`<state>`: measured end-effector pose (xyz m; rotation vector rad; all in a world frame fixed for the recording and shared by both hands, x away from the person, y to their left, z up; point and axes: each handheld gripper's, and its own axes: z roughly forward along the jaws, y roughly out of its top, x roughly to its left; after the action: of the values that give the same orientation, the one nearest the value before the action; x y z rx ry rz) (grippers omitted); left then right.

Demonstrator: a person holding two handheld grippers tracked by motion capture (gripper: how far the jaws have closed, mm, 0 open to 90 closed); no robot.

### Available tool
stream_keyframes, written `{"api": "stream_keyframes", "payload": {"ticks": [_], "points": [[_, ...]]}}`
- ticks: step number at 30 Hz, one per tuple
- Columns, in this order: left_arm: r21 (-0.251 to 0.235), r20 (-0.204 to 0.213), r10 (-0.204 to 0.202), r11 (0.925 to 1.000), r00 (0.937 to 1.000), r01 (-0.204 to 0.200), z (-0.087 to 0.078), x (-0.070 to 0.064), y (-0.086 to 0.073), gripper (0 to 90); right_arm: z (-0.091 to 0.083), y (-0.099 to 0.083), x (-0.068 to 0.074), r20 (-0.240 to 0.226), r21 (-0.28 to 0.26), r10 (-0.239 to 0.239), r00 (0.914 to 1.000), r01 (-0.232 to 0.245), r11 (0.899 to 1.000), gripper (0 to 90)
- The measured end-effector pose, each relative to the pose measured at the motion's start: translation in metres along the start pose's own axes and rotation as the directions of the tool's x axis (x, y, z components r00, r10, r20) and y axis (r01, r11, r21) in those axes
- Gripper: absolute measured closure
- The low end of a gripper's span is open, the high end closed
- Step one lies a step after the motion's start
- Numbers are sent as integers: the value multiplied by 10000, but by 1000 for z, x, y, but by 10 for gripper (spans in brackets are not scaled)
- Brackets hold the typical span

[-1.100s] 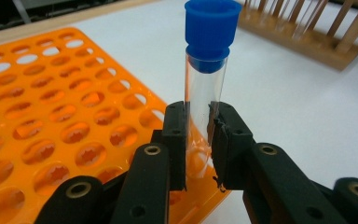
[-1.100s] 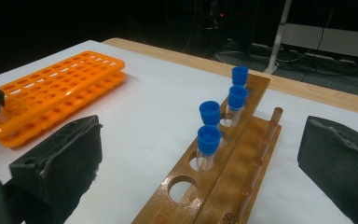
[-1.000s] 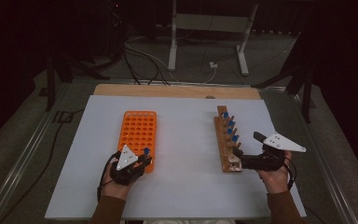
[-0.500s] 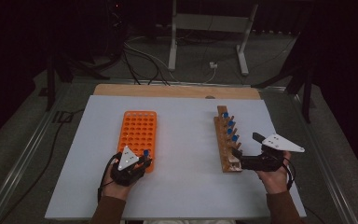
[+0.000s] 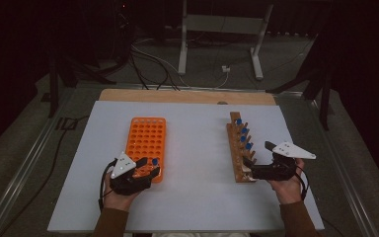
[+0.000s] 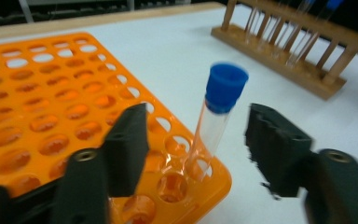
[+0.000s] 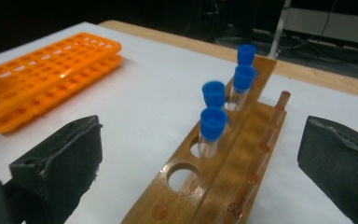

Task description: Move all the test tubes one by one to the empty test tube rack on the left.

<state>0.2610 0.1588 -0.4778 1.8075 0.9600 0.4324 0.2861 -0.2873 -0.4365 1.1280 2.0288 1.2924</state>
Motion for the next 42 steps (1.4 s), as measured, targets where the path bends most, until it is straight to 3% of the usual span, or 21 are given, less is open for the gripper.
{"api": "stream_keyframes", "payload": {"ticks": [6,10,12,16,21,31,42], "points": [[-606,-437,-53,9982,9990,27,-11,1,6,165,9,-2,-2,86,416,89,9999,-93,9991,69],[-892,-640,-142,9960,9978,84,-18,4,9,22,16,-3,-3,74,568,20,10000,-24,9984,187],[-1007,-710,-221,9948,9972,149,-20,5,9,9,18,-3,-3,-73,593,-103,9999,107,9982,284],[-1055,-684,-228,9943,9974,155,-19,5,8,8,24,-4,-5,72,619,-29,10000,24,9981,469],[-1051,-592,-205,9944,9980,142,-17,3,8,8,32,-6,-5,235,815,-59,9997,40,9967,597],[-928,-586,-235,9955,9980,180,-15,4,7,9,39,-9,-3,412,874,-155,9990,118,9961,754],[-935,-725,-46,9956,9974,-22,-15,0,9,9,38,-7,-3,387,955,-193,9991,155,9953,764]]}}
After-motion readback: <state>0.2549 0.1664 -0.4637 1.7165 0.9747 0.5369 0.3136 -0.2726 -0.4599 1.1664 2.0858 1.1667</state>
